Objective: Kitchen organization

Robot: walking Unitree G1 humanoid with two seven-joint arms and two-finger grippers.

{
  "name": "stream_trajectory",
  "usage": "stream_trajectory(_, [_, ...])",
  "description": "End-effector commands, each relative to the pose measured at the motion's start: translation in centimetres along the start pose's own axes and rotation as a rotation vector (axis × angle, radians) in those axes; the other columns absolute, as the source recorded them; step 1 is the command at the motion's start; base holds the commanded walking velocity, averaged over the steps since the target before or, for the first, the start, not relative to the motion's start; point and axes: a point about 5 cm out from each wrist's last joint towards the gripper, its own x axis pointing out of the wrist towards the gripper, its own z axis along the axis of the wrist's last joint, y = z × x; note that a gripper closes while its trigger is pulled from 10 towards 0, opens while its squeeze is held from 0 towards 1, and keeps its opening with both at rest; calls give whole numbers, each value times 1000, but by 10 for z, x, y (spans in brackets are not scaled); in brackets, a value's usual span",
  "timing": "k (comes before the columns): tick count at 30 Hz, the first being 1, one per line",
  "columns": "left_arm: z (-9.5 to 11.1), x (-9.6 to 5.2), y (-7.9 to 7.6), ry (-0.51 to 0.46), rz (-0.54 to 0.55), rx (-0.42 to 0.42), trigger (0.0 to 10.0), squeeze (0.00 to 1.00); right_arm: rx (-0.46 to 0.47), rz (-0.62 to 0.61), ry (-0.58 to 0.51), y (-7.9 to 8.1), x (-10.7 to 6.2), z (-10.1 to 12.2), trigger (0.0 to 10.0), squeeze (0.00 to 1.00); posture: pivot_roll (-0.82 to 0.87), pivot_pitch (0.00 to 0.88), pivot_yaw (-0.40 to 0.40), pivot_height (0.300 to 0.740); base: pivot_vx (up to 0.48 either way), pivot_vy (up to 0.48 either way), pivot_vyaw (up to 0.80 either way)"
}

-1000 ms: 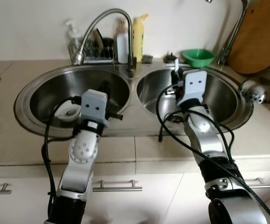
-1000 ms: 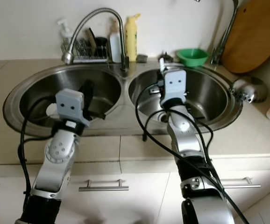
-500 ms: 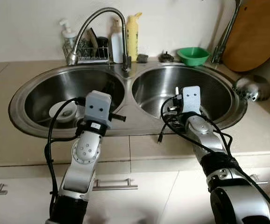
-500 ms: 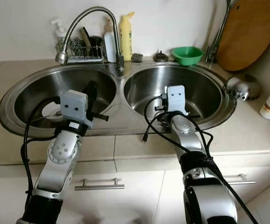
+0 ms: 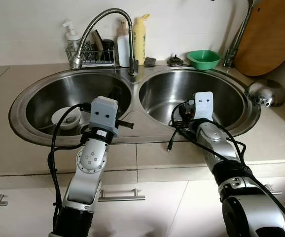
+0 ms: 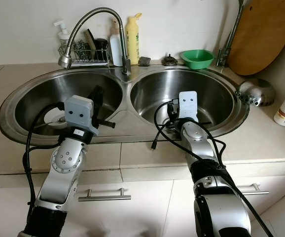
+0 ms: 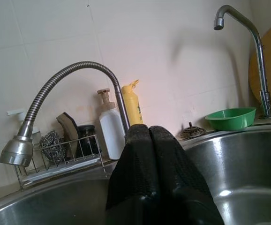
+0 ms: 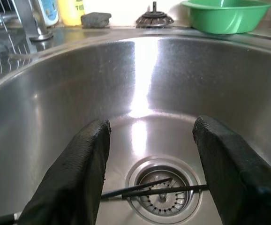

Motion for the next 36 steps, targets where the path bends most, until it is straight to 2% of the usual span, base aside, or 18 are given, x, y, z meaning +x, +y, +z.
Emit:
stream_trajectory(1, [-2, 1, 0, 15, -1, -4, 10000, 0, 49, -13, -80, -1, -1, 14, 10000, 1000, 144, 0, -12, 740, 0, 0, 0])
stream_trajectory(3, [-2, 1, 0, 15, -1, -7, 10000, 0, 70, -16, -112, -1, -1, 19, 10000, 1000, 143, 0, -11, 740, 0, 0, 0])
stream_trajectory(6, [-2, 0, -1, 16, -4, -14, 10000, 0, 119, -17, -253, -2, -7, 39, 10000, 1000, 143, 0, -11, 740, 0, 0, 0])
stream_trajectory(7, [-2, 0, -1, 16, -4, -14, 10000, 0, 119, -17, -253, -2, -7, 39, 10000, 1000, 143, 0, -11, 740, 0, 0, 0])
stream_trajectory(9, [-3, -1, 0, 22, -1, -29, 10000, 0, 139, -25, -418, -1, -17, 61, 10000, 1000, 143, 0, -11, 740, 0, 0, 0])
stream_trajectory(14, [-1, -1, 0, 18, -5, -48, 10000, 0, 147, -49, -521, 1, -29, 79, 10000, 1000, 143, 0, -8, 740, 0, 0, 0])
stream_trajectory(15, [0, -2, -1, 16, -15, -49, 10000, 0, 151, -36, -547, 4, -33, 85, 10000, 580, 141, 0, -7, 740, 0, 364, 0])
stream_trajectory(16, [0, -2, -1, 16, -15, -49, 10000, 0, 151, -36, -547, 4, -33, 85, 10000, 580, 141, 0, -7, 740, 0, 364, 0])
stream_trajectory(17, [0, -2, -2, 14, -22, -53, 10000, 0, 131, -11, -578, 8, -37, 88, 10000, 0, 138, 0, -6, 740, 0, 469, 0])
stream_trajectory(21, [1, -2, -4, 8, -33, -58, 10000, 0, 81, 30, -617, 15, -45, 92, 10000, 0, 135, 0, -3, 740, 0, 469, 0])
stream_trajectory(24, [2, -1, -4, 6, -32, -60, 10000, 0, 85, 34, -620, 16, -48, 91, 10000, 0, 137, 0, -2, 740, 0, 469, 0])
stream_trajectory(29, [-1, -4, -5, 10, -39, -63, 10000, 0, 87, 25, -589, 16, -53, 81, 10000, 0, 148, 0, -11, 740, 0, 469, 0])
stream_trajectory(36, [-2, -1, -9, -1, -61, -67, 10000, 0, 84, 46, -557, 26, -57, 68, 10000, 0, 150, 0, -19, 740, 0, 469, 0])
